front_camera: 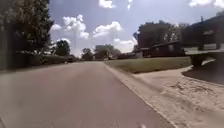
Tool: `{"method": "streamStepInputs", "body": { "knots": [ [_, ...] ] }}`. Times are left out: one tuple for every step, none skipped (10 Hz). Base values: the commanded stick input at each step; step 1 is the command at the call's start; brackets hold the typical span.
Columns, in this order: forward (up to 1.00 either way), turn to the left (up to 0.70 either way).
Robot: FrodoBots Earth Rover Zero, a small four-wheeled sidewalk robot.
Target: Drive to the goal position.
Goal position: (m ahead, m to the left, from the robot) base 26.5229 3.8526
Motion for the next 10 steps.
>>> {"method": "streamStepInputs", "body": {
  "knots": [
    [0.70,0.00],
    [0.70,0.00],
    [0.70,0.00],
    [0.70,0.00],
    [0.70,0.00],
    [0.70,0.00],
    [0.70,0.00],
    [0.70,0.00],
    [0.70,0.00],
    [0.70,0.00]
  ]
}}
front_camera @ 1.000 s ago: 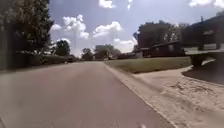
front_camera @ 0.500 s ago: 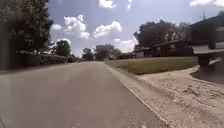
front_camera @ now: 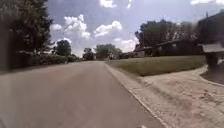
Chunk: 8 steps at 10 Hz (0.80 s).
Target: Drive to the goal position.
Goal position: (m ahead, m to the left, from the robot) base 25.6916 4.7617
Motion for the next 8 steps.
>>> {"method": "streamStepInputs", "body": {
  "knots": [
    [0.70,0.00],
    [0.70,0.00],
    [0.70,0.00],
    [0.70,0.00],
    [0.70,0.00],
    [0.70,0.00],
    [0.70,0.00],
    [0.70,0.00]
  ]
}}
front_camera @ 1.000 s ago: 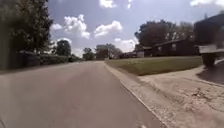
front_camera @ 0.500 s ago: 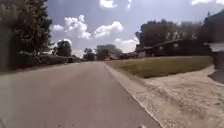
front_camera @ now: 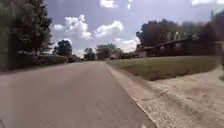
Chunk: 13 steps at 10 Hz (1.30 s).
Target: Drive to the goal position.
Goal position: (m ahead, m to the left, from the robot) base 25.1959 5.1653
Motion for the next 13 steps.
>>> {"method": "streamStepInputs", "body": {
  "knots": [
    [0.70,0.00],
    [0.70,0.00],
    [0.70,-0.20],
    [0.70,-0.09],
    [0.70,0.00],
    [0.70,0.00],
    [0.70,0.00],
    [0.70,0.00],
    [0.70,0.00],
    [0.70,0.00],
    [0.70,0.00],
    [0.70,0.00],
    [0.70,0.00]
  ]
}}
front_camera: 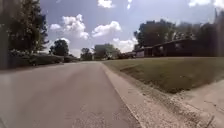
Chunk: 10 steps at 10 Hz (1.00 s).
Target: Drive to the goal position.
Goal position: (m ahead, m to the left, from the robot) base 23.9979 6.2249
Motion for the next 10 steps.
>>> {"method": "streamStepInputs", "body": {
  "knots": [
    [0.70,0.00],
    [0.70,0.00],
    [0.70,0.00],
    [0.70,0.00],
    [0.70,0.00],
    [0.70,0.00],
    [0.70,0.00],
    [0.70,0.00],
    [0.70,0.11],
    [0.70,0.33]
  ]
}}
